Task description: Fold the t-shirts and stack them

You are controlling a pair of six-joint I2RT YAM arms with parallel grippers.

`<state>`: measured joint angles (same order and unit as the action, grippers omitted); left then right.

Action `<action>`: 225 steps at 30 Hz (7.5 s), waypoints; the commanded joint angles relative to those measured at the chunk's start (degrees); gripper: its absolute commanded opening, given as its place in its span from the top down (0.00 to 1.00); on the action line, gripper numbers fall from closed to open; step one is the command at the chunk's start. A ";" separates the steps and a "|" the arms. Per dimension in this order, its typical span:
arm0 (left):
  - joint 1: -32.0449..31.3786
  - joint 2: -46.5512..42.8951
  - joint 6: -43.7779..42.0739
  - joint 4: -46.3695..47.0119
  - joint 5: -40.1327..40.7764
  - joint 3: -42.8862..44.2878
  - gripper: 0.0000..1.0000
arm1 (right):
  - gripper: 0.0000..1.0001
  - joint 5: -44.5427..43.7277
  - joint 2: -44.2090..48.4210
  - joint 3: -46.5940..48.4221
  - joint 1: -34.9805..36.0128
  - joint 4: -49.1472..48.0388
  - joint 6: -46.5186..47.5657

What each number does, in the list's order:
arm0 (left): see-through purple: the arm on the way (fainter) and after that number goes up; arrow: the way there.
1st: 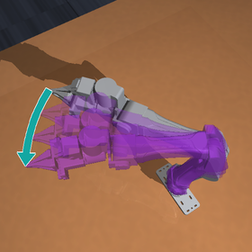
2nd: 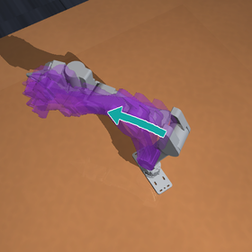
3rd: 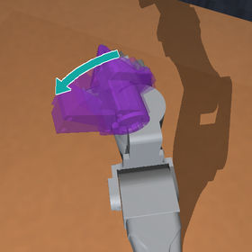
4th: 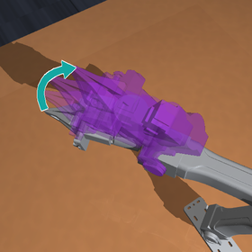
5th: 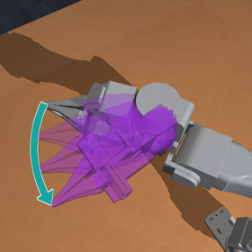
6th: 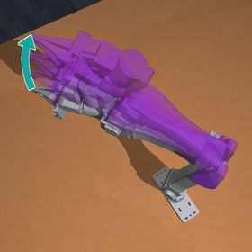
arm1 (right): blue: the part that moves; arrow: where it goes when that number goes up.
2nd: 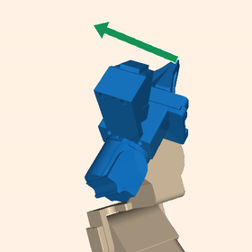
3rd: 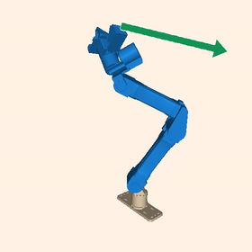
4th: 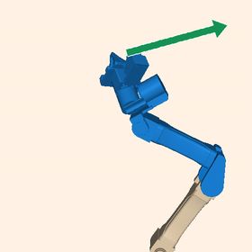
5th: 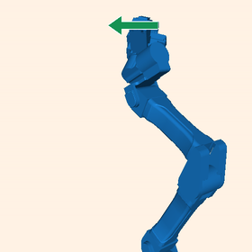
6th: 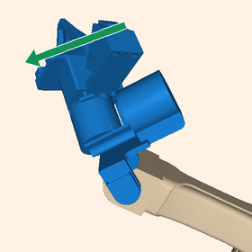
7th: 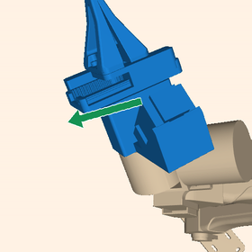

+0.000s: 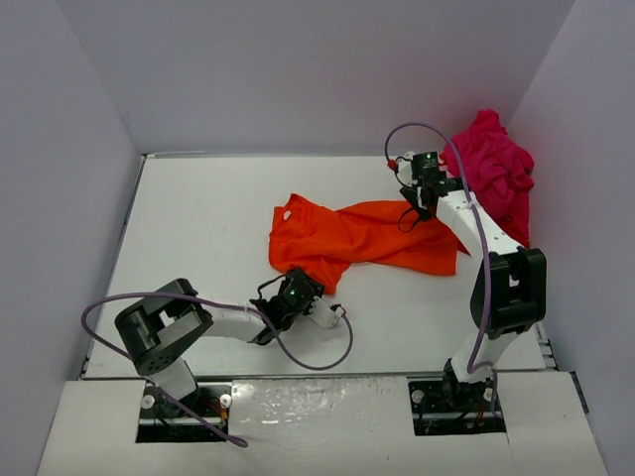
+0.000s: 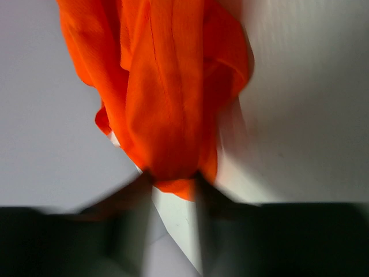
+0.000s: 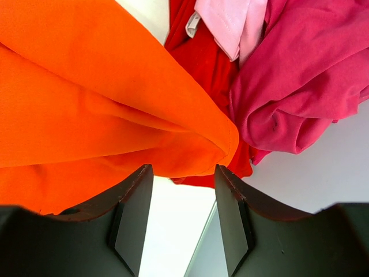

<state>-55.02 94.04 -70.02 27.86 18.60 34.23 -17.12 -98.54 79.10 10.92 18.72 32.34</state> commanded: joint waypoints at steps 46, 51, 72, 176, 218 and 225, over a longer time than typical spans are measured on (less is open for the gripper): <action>20.83 -11.79 23.96 -47.55 -9.99 37.40 1.00 | 0.54 9.41 3.34 -11.44 8.07 19.69 4.47; 21.78 -11.25 24.27 -47.45 -9.75 37.93 1.00 | 0.54 10.54 4.81 -16.40 7.64 19.60 5.10; 23.90 -11.17 25.09 -47.28 -9.73 37.76 1.00 | 0.52 13.82 -3.55 -21.08 9.80 19.29 4.41; 44.30 25.58 40.49 -58.43 -11.65 92.66 1.00 | 1.00 21.78 -16.42 24.30 -0.27 1.92 6.00; 44.82 7.44 47.60 -60.00 -26.27 69.08 1.00 | 1.00 25.38 -12.33 21.25 2.36 11.59 3.82; 44.38 20.80 50.03 -61.50 -33.22 77.95 1.00 | 1.00 27.17 -25.31 33.56 2.82 11.52 -0.55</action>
<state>-10.44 110.78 -22.47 -32.32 -9.40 107.55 8.53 -119.53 108.41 12.87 29.54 35.18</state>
